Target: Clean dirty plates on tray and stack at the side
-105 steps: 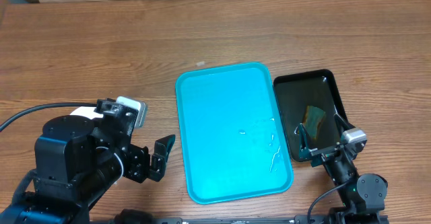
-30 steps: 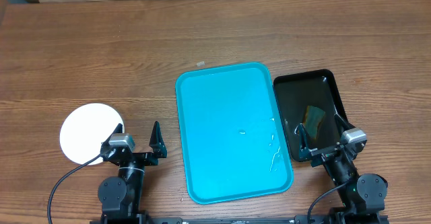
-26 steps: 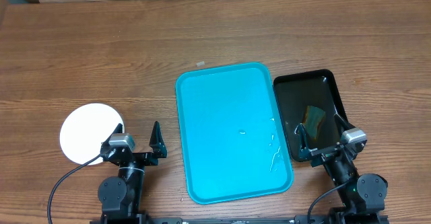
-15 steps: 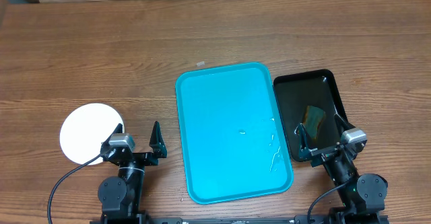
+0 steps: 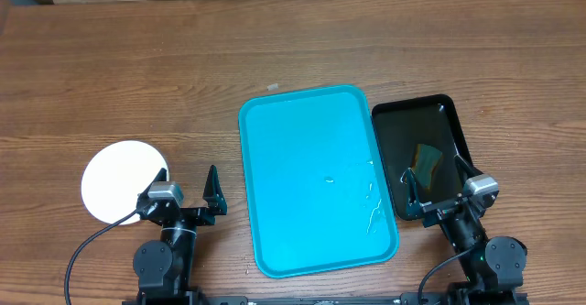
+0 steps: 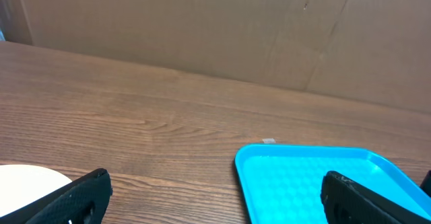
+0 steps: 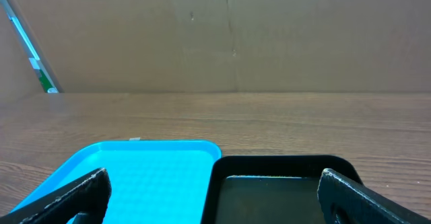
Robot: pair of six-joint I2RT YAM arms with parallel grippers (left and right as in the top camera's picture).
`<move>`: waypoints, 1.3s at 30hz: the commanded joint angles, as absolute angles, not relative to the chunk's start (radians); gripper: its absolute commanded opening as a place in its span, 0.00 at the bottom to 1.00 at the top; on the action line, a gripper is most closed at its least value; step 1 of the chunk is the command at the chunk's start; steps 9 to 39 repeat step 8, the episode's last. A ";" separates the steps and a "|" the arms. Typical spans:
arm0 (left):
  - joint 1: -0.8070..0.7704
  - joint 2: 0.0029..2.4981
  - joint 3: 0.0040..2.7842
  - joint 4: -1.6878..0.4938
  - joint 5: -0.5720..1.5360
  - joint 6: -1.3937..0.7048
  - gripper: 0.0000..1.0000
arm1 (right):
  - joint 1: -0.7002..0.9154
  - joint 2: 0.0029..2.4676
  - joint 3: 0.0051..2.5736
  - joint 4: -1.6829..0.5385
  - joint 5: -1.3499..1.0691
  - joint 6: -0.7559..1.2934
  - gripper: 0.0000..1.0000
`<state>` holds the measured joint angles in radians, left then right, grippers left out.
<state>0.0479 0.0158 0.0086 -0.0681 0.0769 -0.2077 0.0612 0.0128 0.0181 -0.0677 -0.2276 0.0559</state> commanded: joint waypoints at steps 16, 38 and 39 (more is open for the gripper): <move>0.052 0.004 0.005 -0.072 0.071 -0.217 1.00 | 0.060 0.006 0.008 -0.061 -0.218 0.052 1.00; 0.052 0.004 0.005 -0.072 0.071 -0.217 1.00 | 0.060 0.006 0.008 -0.061 -0.218 0.052 1.00; 0.052 0.004 0.005 -0.072 0.071 -0.217 1.00 | 0.060 0.006 0.008 -0.061 -0.218 0.052 1.00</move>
